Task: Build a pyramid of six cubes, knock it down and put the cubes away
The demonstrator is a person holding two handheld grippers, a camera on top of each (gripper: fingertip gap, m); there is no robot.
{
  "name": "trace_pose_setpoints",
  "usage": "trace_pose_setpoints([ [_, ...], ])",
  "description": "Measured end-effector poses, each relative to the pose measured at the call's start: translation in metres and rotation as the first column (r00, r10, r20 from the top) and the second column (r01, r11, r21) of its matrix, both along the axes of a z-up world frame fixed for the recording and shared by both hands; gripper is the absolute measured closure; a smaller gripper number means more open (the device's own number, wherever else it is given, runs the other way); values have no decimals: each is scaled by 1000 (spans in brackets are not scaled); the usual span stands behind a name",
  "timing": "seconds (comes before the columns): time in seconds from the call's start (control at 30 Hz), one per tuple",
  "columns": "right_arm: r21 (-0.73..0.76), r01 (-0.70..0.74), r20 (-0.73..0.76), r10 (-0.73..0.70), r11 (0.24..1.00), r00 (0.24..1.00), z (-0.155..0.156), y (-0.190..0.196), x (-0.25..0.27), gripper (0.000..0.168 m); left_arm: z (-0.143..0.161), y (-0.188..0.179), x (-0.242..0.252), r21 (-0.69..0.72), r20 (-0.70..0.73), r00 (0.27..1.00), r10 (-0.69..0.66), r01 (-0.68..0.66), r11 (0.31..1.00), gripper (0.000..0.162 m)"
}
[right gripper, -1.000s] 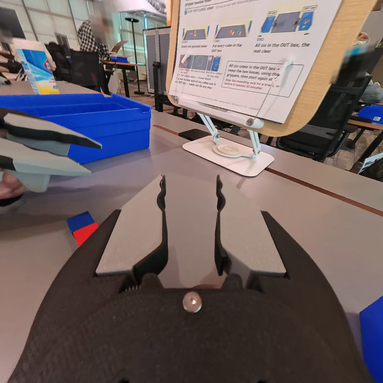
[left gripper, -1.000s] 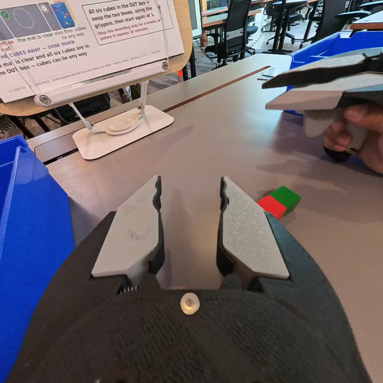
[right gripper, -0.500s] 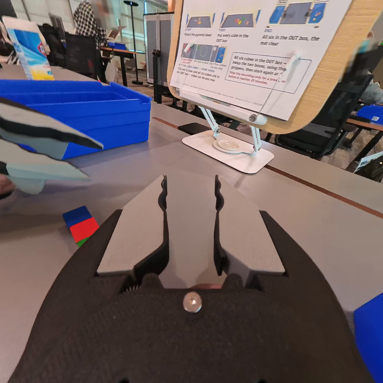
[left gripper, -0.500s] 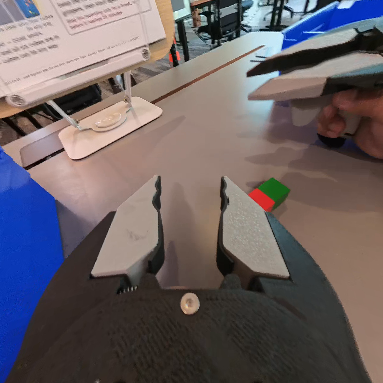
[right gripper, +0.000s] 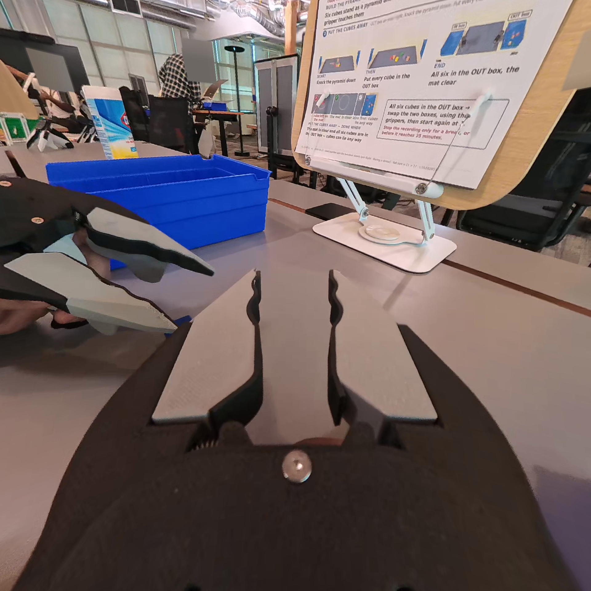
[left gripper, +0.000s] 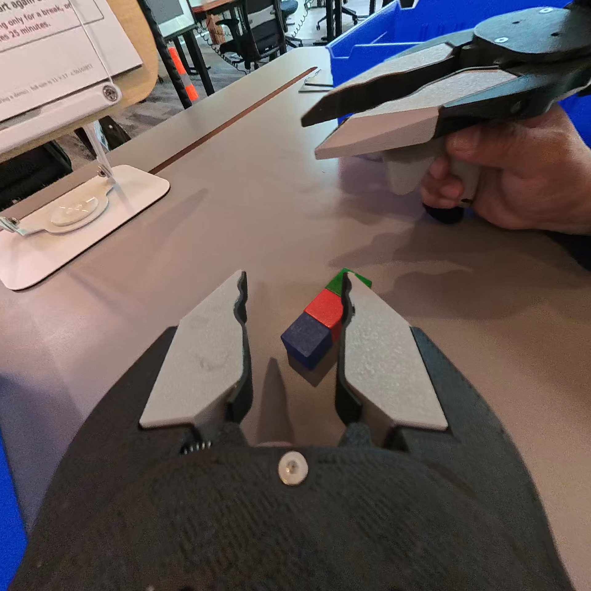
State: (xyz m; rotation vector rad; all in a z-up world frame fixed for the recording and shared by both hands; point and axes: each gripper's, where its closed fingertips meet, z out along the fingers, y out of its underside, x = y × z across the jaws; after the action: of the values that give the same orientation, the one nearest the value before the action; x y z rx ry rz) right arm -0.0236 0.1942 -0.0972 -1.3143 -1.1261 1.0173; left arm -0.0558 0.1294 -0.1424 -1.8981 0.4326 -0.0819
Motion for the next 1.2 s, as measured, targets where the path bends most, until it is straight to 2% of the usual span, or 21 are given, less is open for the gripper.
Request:
trace_pose_setpoints([
  [0.07,-31,1,8,-1,1000,1000,-3,0,2,125,2,1,-6,9,5,1000,22,-22,1000,104],
  [0.23,28,74,-4,-74,997,997,4,14,7,125,16,-3,-22,85,-2,996,85,-84,993,104],
  [0.5,35,102,25,-103,994,994,-2,23,7,125,9,-5,-31,88,10,989,149,-149,985,107],
  [0.6,86,116,29,-119,989,992,-1,27,2,126,12,-5,-36,98,23,986,163,-165,981,107],
  [0.83,228,140,51,-155,964,987,2,36,-14,130,28,-11,-27,129,71,989,134,-142,981,102],
  [0.9,209,134,49,-147,969,988,2,38,-12,130,35,-16,-23,136,111,986,128,-142,980,102],
  [0.97,177,130,20,-136,975,990,6,40,-6,130,50,-25,-26,154,135,980,144,-164,974,102],
  [1.07,143,147,12,-150,979,989,7,47,2,129,104,-50,-44,241,152,979,136,-170,956,113],
  [1.13,135,151,-1,-153,979,988,9,48,6,129,137,-64,-75,262,154,973,172,-208,942,123],
  [1.2,126,162,-8,-162,979,987,10,49,7,128,153,-68,-129,235,138,945,298,-323,917,125],
])
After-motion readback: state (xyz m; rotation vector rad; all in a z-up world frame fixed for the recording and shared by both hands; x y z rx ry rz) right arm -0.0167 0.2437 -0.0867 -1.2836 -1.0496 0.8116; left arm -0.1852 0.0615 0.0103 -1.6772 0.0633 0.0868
